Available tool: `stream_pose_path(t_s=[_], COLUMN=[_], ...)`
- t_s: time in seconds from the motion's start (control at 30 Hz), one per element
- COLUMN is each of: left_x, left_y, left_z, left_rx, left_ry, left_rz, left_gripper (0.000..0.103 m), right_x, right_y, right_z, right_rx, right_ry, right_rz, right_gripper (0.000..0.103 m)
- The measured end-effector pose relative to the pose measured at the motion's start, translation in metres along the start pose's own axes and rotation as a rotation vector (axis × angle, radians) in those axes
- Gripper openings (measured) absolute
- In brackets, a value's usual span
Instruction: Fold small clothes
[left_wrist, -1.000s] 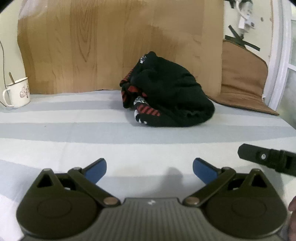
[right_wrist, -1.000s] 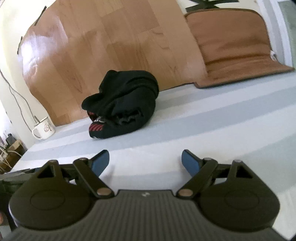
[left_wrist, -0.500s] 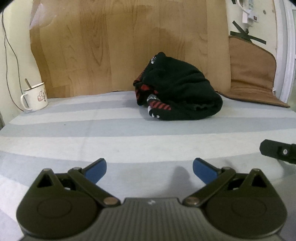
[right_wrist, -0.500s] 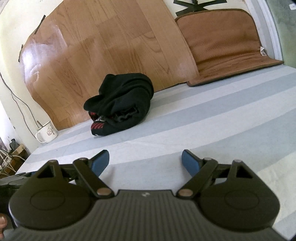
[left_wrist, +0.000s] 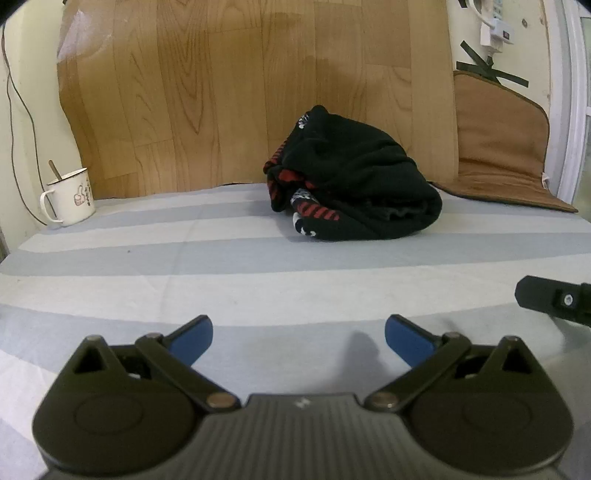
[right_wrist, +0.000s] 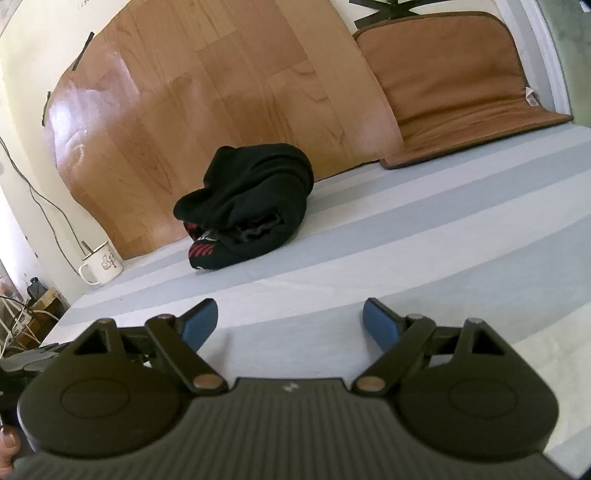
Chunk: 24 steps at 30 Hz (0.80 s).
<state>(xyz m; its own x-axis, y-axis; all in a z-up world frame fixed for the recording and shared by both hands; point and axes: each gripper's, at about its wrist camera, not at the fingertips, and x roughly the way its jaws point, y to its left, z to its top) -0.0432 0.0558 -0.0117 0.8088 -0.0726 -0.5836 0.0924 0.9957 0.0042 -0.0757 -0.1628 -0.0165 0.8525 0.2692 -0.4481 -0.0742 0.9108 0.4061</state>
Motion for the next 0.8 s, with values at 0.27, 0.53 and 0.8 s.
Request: stream_pose_path(t_s=[0.27,0.53,0.8], left_x=[-0.0007,-0.0014,-0.0022], left_y=[-0.0005,0.0014,0.0034], left_z=[-0.0001,-0.0012,-0.0014], left_rx=[0.000,0.002,-0.001], left_ry=[-0.001,-0.010,-0.015], left_rz=[-0.005,-0.023,-0.041], left_gripper=[0.103,0.103,0.103], right_x=[0.0003,-0.0010,-0.0003], right_y=[-0.0004,0.0020,0.0035], right_z=[0.0001,-0.0017,-0.0025], right_rx=[-0.001,0.009,0.017], right_ry=[0.000,-0.009,-0.010], right_rz=[0.001,-0.004,-0.006], right_gripper=[0.088,0.088,0.088])
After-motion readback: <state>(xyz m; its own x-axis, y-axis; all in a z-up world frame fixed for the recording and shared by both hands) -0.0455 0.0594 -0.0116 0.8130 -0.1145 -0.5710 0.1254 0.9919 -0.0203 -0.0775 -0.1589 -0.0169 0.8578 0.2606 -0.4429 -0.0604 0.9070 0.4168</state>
